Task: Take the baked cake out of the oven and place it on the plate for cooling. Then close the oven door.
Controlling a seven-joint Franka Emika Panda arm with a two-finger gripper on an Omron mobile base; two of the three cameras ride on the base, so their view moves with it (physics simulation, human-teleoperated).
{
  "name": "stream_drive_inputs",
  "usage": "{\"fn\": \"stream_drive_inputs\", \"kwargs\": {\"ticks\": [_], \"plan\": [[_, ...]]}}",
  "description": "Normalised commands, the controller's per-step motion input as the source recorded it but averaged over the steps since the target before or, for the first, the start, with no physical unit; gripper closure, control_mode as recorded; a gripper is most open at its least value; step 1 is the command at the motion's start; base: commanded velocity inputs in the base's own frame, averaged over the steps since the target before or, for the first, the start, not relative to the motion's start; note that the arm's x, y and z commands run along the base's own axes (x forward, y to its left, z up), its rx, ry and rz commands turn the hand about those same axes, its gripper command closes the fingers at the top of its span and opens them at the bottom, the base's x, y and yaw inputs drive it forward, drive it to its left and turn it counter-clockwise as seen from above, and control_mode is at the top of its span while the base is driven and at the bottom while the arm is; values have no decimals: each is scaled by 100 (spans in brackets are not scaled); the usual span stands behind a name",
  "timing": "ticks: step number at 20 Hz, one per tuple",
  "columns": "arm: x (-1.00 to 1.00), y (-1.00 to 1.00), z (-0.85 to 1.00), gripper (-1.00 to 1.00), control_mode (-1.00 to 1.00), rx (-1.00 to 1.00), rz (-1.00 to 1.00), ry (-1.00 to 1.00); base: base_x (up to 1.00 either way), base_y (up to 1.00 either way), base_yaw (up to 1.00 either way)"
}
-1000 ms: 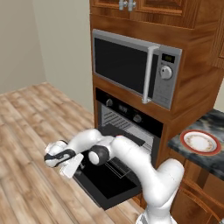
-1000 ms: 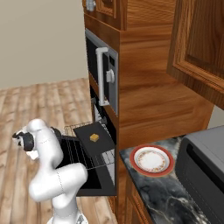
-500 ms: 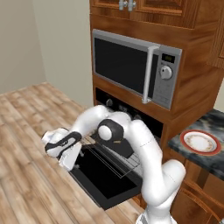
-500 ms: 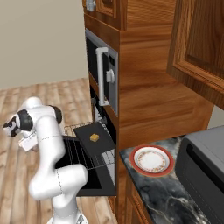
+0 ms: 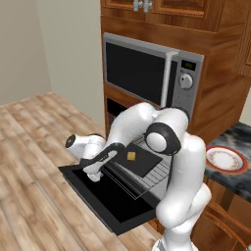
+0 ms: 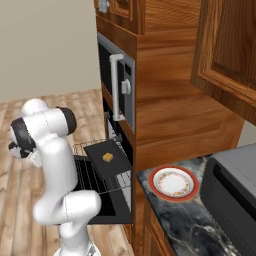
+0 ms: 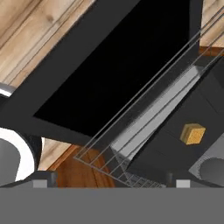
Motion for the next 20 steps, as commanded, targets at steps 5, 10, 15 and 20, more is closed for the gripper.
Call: {"fn": "stream_drive_inputs", "kwargs": {"ticks": [5, 10, 15, 20], "plan": [[3, -34, 75, -100, -100, 20, 10, 0, 0, 0, 0], [13, -16, 38, -100, -100, 0, 2, 1, 0, 0, 0], [30, -12, 1, -100, -100, -10, 0, 0, 0, 0, 0], [34, -17, 0, -100, -100, -12, 0, 3, 0, 0, 0]]}}
